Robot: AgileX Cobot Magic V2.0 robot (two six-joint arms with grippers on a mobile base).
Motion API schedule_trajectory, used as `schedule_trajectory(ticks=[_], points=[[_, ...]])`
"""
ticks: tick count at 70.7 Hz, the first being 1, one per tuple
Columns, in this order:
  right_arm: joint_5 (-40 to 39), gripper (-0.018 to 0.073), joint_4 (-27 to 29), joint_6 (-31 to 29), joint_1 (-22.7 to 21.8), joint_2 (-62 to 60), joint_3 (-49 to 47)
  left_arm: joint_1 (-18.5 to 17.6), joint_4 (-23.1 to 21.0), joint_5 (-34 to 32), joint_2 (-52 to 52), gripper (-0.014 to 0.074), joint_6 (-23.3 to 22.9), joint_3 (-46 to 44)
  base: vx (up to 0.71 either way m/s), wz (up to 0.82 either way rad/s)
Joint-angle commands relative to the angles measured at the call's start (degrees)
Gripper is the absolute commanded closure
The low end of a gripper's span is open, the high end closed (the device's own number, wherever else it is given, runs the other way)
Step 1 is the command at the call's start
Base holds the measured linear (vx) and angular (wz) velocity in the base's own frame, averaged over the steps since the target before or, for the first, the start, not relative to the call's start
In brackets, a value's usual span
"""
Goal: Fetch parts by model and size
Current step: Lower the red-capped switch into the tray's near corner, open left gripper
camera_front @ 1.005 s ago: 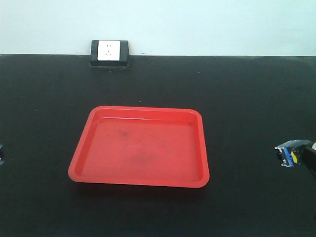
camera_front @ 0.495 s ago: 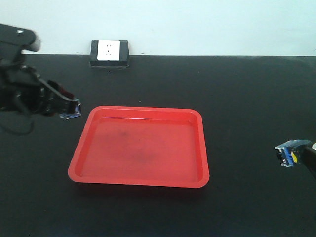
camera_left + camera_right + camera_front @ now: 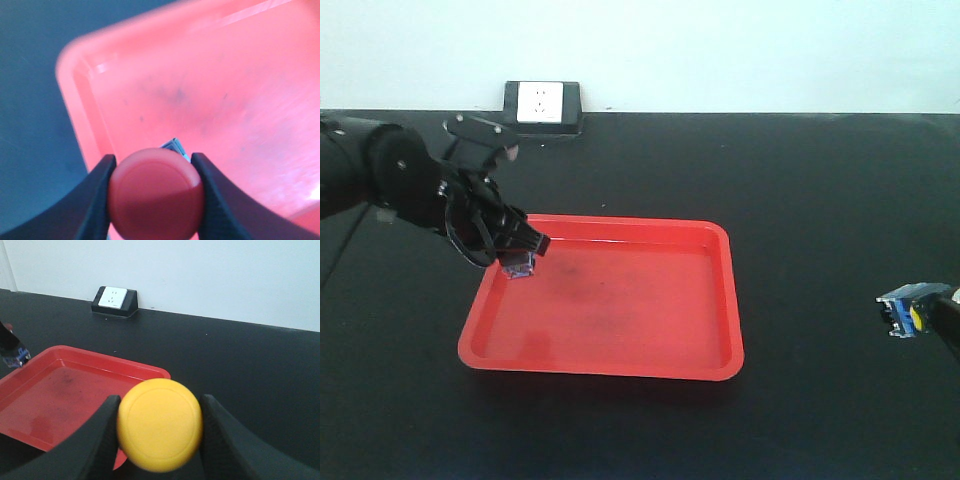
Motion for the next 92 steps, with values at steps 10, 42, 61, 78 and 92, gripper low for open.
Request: schedule_trajectory(ticks=[10,42,61,78,92], points=[[-4.8,0.0564,-0.3,-0.8,-0.1,0.2,-1.7,-0.3,-0.3,-3.8,2.3,0.05,0.2,-2.1,0.0,0.0],[-4.8,0.0564,-0.3,-0.8,-0.1,0.2,-1.7,-0.3,2.0,-2.2,5.8,0.0273,-0.3,-2.0,0.0,0.0],[-4.8,0.0564,-0.3,-0.8,-0.1,0.2,-1.7,-0.5,2.0,-0.5,5.5,0.0251,-0.4,-2.0,0.0,0.0],[-4.8,0.0564,-0.3,-0.8,-0.1,0.2,-1.7,-0.6,2.6,1.1,5.5,0.0246,-0.5,-2.1,0.0,0.0],[-4.8,0.0564,-0.3,-0.8,-0.1,0.2,-1.7,-0.6,2.3,5.1,5.5,0.0131,-0.5,-5.6,0.0,0.0]])
